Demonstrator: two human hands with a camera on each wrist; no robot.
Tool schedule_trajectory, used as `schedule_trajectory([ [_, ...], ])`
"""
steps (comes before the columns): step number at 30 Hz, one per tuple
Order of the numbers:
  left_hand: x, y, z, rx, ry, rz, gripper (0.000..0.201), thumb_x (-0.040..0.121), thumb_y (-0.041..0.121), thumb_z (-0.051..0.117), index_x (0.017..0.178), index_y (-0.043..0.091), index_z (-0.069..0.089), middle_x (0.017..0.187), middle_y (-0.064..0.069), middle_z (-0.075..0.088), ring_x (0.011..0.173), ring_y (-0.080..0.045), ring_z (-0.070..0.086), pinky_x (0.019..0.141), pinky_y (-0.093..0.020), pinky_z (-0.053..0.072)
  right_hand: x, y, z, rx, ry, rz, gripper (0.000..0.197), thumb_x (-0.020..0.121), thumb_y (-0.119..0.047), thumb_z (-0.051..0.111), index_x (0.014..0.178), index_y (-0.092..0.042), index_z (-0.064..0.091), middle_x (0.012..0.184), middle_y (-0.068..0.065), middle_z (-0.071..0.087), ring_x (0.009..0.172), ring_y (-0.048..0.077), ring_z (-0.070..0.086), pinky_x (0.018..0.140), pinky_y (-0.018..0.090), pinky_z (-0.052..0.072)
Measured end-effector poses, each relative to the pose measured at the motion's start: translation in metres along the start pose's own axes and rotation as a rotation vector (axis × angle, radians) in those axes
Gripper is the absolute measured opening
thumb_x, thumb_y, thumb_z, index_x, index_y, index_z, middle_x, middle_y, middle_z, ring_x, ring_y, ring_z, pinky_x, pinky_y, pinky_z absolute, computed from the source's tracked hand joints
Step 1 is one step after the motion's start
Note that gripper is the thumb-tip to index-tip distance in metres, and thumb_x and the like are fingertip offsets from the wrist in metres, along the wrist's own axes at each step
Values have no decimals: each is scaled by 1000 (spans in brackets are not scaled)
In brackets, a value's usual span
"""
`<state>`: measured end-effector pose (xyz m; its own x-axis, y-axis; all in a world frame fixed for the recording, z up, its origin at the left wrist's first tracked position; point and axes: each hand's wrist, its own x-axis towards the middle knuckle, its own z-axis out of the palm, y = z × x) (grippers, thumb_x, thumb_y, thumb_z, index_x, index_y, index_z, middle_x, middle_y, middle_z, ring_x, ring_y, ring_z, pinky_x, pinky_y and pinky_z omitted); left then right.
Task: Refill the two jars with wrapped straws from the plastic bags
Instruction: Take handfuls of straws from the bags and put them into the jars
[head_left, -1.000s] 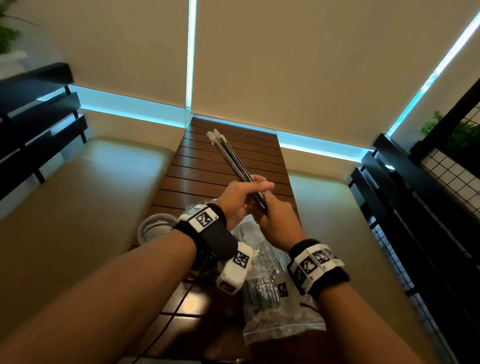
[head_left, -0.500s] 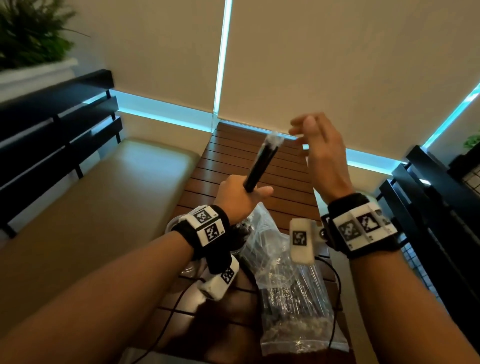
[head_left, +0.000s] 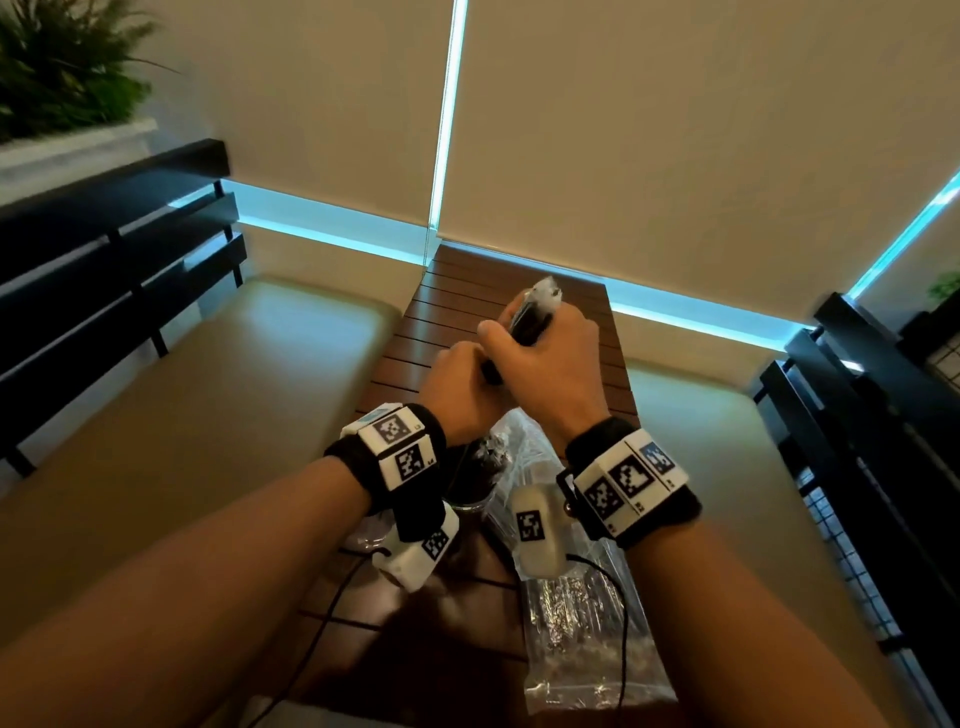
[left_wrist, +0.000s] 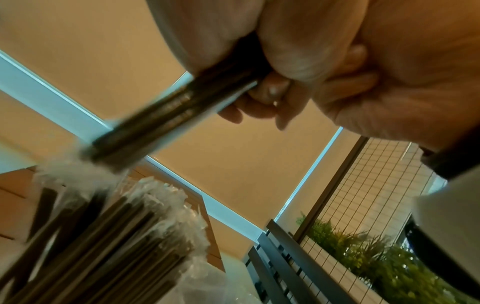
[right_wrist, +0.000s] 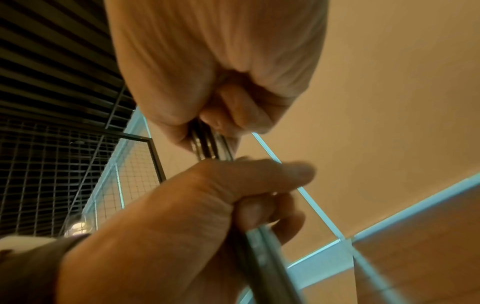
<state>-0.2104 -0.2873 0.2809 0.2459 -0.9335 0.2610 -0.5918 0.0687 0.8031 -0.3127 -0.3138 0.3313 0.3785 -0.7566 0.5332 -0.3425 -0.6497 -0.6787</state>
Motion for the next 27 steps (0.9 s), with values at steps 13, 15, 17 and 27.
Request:
schedule_trajectory([
  [13, -43, -74, 18, 731, -478, -36, 22, 94, 22, 57, 110, 16, 70, 118, -2, 49, 94, -26, 61, 80, -37, 53, -21, 64, 30, -172, -79, 168, 29, 82, -22, 60, 60, -5, 49, 53, -1, 50, 50, 11, 45, 52, 24, 40],
  [15, -45, -79, 22, 769, -519, 7, 22, 96, 16, 53, 110, 13, 70, 116, -2, 54, 98, -23, 60, 80, -31, 52, -29, 73, 42, -205, -136, 157, 29, 83, -25, 61, 61, -7, 52, 56, 0, 56, 53, 14, 53, 52, 26, 44],
  [17, -46, -84, 24, 806, -534, 27, 22, 96, 14, 52, 110, 12, 69, 114, -3, 55, 103, -23, 59, 80, -30, 51, -39, 81, 51, -270, -199, 158, 31, 86, -31, 62, 62, -13, 53, 58, -2, 56, 55, 12, 53, 53, 27, 42],
  [27, -43, -86, 3, 665, -195, 67, 34, 90, 25, 63, 121, 23, 49, 109, 2, 50, 88, -25, 63, 64, -32, 45, -48, 97, 59, -352, 42, 118, 76, 63, -77, 63, 121, -32, 45, 115, -8, 45, 103, 11, 46, 87, 29, 42],
])
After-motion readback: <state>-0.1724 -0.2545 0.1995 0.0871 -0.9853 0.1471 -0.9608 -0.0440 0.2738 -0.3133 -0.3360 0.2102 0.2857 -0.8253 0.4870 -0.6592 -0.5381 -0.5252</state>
